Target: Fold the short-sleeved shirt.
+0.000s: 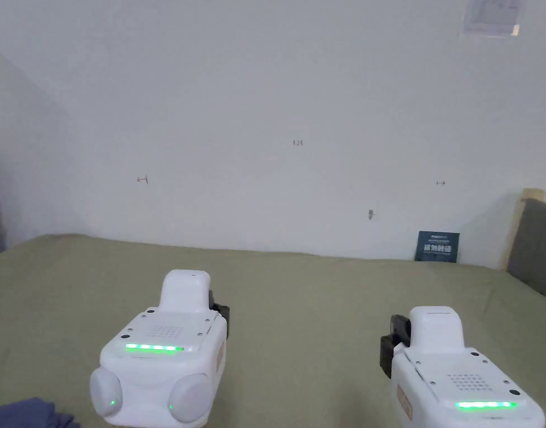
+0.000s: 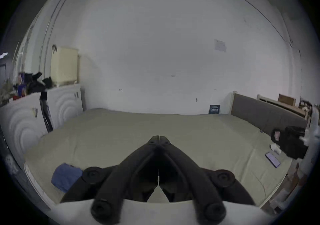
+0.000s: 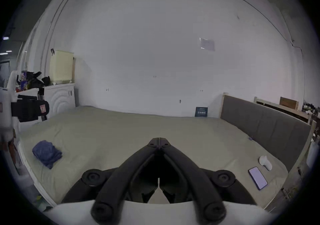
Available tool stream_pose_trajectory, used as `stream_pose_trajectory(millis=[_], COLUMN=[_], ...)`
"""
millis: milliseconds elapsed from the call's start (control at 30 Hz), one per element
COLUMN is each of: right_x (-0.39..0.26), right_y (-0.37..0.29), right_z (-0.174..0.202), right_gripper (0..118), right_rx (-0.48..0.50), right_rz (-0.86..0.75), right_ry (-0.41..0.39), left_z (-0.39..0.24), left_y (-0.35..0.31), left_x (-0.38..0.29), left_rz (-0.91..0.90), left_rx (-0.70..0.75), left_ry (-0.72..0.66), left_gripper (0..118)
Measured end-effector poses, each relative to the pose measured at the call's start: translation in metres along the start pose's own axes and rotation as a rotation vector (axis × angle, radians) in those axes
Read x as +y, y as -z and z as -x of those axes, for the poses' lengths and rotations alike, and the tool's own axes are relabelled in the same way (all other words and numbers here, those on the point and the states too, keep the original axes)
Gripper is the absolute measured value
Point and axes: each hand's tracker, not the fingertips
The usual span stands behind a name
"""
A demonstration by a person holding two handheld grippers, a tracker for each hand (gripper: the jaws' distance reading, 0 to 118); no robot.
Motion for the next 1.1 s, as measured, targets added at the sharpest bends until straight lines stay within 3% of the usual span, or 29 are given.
stream_pose_trajectory(millis=[500, 533, 567, 600, 633, 667, 700, 900, 1100], right_x=[0.017, 0.018, 0.018, 0.020, 0.023, 0.024, 0.019, 0.023, 0.031], right_y=[-0.007, -0.006, -0.005, -0.005, -0.001, 0.004, -0.001, -0.002, -0.004], right_z=[-0.007, -0.008, -0.011, -0.012, -0.013, -0.015, -0.018, -0.017, -0.021], right_gripper=[0, 7, 29, 66, 114, 116, 115, 118, 118], right_rx=[0.006, 0.007, 0.014, 0.021, 0.021, 0.010, -0.011, -0.019, -0.020], right_rz=[-0.044, -0.049, -0.058, -0.060, -0.048, -0.020, -0.065, -0.031, 0.026], right_ry=[0.035, 0.036, 0.044, 0.052, 0.057, 0.067, 0.083, 0.043, 0.092], left_z=[0.001, 0.000, 0.002, 0.001, 0.000, -0.001, 0.001, 0.002, 0.005], left_y=[-0.014, -0.013, -0.011, -0.010, -0.008, -0.007, -0.006, -0.011, -0.016], left_x=[0.014, 0.014, 0.014, 0.014, 0.014, 0.014, 0.014, 0.016, 0.020], left_rz=[-0.021, -0.019, -0.018, -0.018, -0.015, -0.022, -0.016, -0.038, -0.021], left_rx=[-0.001, -0.002, -0.001, -0.003, 0.013, 0.027, 0.039, 0.042, 0.018], left_ry=[0.041, 0.040, 0.039, 0.037, 0.037, 0.030, 0.029, 0.046, 0.049], left_gripper=[1, 4, 12, 34, 80, 109, 118, 118, 118])
